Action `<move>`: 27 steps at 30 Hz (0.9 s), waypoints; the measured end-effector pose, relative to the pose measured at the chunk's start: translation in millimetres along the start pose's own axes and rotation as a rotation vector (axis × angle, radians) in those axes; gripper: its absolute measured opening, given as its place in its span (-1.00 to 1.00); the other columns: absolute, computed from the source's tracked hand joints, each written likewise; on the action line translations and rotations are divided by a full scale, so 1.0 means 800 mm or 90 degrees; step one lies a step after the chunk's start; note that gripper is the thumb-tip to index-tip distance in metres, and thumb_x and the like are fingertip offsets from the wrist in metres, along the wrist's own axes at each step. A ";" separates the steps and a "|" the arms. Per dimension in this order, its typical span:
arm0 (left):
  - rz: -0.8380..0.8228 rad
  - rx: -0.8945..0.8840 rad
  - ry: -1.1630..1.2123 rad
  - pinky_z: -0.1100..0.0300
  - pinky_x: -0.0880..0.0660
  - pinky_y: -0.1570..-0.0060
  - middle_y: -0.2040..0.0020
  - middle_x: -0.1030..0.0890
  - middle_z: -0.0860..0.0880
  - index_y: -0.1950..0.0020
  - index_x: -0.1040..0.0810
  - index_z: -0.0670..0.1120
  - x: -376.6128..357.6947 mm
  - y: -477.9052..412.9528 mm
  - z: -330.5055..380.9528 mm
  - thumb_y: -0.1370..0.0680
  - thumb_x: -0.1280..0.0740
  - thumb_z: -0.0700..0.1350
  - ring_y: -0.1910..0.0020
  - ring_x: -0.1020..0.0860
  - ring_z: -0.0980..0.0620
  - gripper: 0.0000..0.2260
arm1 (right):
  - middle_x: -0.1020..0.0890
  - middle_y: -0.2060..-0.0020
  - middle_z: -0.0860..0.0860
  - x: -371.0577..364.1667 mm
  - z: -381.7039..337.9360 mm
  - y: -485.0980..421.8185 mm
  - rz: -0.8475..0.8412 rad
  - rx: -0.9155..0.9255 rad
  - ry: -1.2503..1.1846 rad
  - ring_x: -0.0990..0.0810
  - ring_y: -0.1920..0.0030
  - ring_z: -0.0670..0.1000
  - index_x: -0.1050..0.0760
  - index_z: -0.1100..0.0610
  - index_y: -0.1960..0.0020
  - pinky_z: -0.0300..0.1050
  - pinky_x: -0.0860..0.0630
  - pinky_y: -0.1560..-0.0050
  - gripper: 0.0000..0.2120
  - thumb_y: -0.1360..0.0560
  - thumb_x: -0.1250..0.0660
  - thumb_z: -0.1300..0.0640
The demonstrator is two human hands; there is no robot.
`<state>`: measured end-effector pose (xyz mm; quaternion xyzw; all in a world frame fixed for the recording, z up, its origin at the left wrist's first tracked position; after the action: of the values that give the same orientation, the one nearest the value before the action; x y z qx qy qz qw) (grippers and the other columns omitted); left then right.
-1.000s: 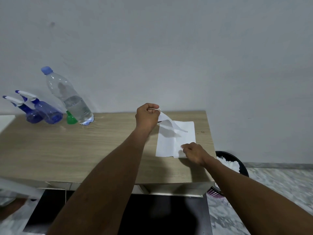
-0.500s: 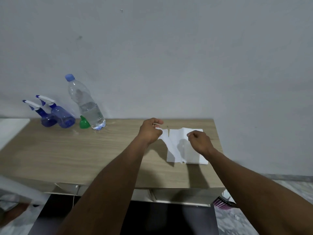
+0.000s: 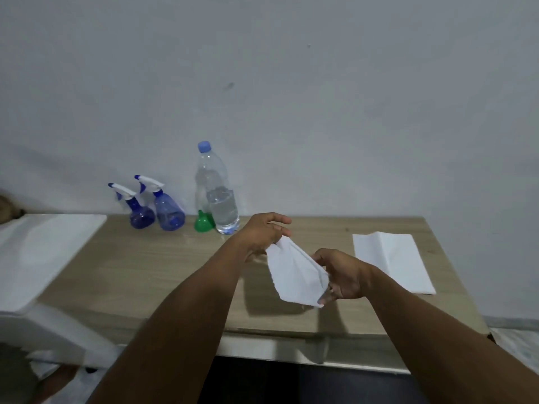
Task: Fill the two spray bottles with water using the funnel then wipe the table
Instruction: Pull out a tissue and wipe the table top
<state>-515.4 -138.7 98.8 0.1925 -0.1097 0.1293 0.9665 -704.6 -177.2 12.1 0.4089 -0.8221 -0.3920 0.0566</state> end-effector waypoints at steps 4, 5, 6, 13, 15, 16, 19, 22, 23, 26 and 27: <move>0.043 0.029 -0.015 -0.08 -0.65 -0.01 0.05 -0.72 -0.07 -0.08 -0.65 -0.06 0.076 0.009 -0.038 -0.48 -0.20 -0.42 0.03 -0.69 -0.10 -0.62 | -0.62 -0.07 0.19 -0.059 -0.014 -0.018 -0.082 0.036 -0.088 -0.62 -0.03 0.17 -0.54 0.26 -0.20 0.03 -0.57 -0.07 -0.68 -0.50 -0.33 0.12; 0.048 0.033 -0.022 -0.09 -0.65 -0.02 0.04 -0.72 -0.08 -0.09 -0.64 -0.06 0.091 0.011 -0.046 -0.48 -0.20 -0.42 0.04 -0.69 -0.10 -0.63 | -0.63 -0.08 0.19 -0.069 -0.019 -0.022 -0.069 0.047 -0.076 -0.63 -0.05 0.18 -0.55 0.24 -0.21 0.05 -0.57 -0.11 -0.70 -0.51 -0.33 0.15; 0.052 0.036 -0.027 -0.09 -0.65 -0.02 0.02 -0.71 -0.09 -0.11 -0.64 -0.06 0.105 0.013 -0.052 -0.48 -0.21 -0.41 0.06 -0.68 -0.09 -0.63 | -0.65 -0.09 0.19 -0.076 -0.025 -0.026 -0.044 0.063 -0.063 -0.64 -0.05 0.19 -0.55 0.22 -0.22 0.06 -0.58 -0.09 -0.71 -0.52 -0.33 0.19; -0.005 0.132 0.087 0.11 -0.66 0.18 -0.14 -0.64 -0.12 -0.28 -0.47 -0.01 0.142 0.035 -0.089 -0.39 -0.60 -0.13 0.12 -0.65 -0.03 -0.48 | -0.62 0.06 0.16 -0.096 -0.081 -0.044 0.197 0.242 -0.128 -0.62 0.22 0.09 -0.47 0.20 -0.27 -0.08 -0.59 0.23 -0.69 -0.54 -0.34 0.34; 0.000 0.144 0.144 0.10 -0.65 0.15 -0.19 -0.60 -0.13 -0.37 -0.41 -0.01 0.141 0.035 -0.105 -0.38 -0.59 -0.24 0.01 -0.66 -0.04 -0.37 | -0.62 0.04 0.17 -0.102 -0.094 -0.050 0.193 0.252 -0.123 -0.62 0.20 0.10 -0.45 0.18 -0.28 -0.06 -0.60 0.20 -0.66 -0.53 -0.37 0.33; 0.019 0.147 0.168 0.10 -0.65 0.13 -0.21 -0.60 -0.15 -0.40 -0.39 -0.02 0.143 0.034 -0.112 -0.38 -0.58 -0.30 -0.03 -0.66 -0.05 -0.33 | -0.62 0.02 0.16 -0.105 -0.100 -0.052 0.185 0.252 -0.112 -0.62 0.19 0.10 -0.45 0.17 -0.29 -0.06 -0.61 0.20 -0.65 -0.53 -0.38 0.32; 0.079 0.153 0.232 0.13 -0.64 0.17 -0.20 -0.60 -0.20 -0.46 -0.37 -0.06 0.152 0.035 -0.124 -0.42 -0.48 -0.42 -0.01 -0.65 -0.06 -0.33 | -0.63 0.00 0.12 -0.117 -0.116 -0.057 0.182 0.254 -0.068 -0.63 0.17 0.08 -0.47 0.11 -0.28 -0.07 -0.61 0.22 -0.64 -0.52 -0.42 0.26; 0.143 0.141 0.256 0.18 -0.61 0.32 -0.05 -0.62 -0.18 -0.44 -0.39 -0.11 0.175 0.039 -0.126 -0.44 -0.42 -0.47 0.11 -0.64 -0.04 -0.38 | -0.65 0.02 0.12 -0.126 -0.133 -0.063 0.173 0.271 -0.017 -0.64 0.17 0.10 -0.50 0.08 -0.25 -0.06 -0.62 0.19 -0.65 -0.50 -0.45 0.23; 0.160 0.139 0.253 0.17 -0.61 0.33 -0.01 -0.62 -0.17 -0.43 -0.39 -0.11 0.183 0.039 -0.128 -0.44 -0.43 -0.48 0.12 -0.63 -0.04 -0.38 | -0.65 0.02 0.13 -0.129 -0.139 -0.066 0.172 0.280 0.011 -0.64 0.17 0.11 -0.51 0.07 -0.23 -0.05 -0.62 0.18 -0.66 -0.49 -0.45 0.22; 0.196 0.151 0.205 0.14 -0.62 0.36 -0.07 -0.59 -0.22 -0.41 -0.40 -0.10 0.208 0.042 -0.138 -0.44 -0.44 -0.46 0.17 -0.63 -0.06 -0.40 | -0.67 0.03 0.18 -0.140 -0.152 -0.073 0.185 0.312 0.111 -0.64 0.16 0.11 -0.56 0.02 -0.17 -0.07 -0.63 0.23 -0.72 -0.50 -0.45 0.22; 0.209 0.157 0.168 0.15 -0.62 0.37 -0.11 -0.59 -0.23 -0.38 -0.42 -0.08 0.218 0.043 -0.142 -0.45 -0.45 -0.43 0.22 -0.62 -0.03 -0.44 | -0.67 0.04 0.16 -0.146 -0.155 -0.077 0.189 0.327 0.140 -0.63 0.16 0.10 -0.58 0.02 -0.14 -0.08 -0.62 0.23 -0.76 -0.50 -0.43 0.23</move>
<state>-342.9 -26.1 53.9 0.2704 0.0048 0.3211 0.9076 -537.4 -189.8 81.3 0.3251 -0.9339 -0.1127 0.0968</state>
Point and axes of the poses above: each hand's wrist, its own y-axis away from the middle knuckle, its own x-axis out of the back of the hand, z = x × y, the point moved 6 cm from there along -y, towards the middle knuckle
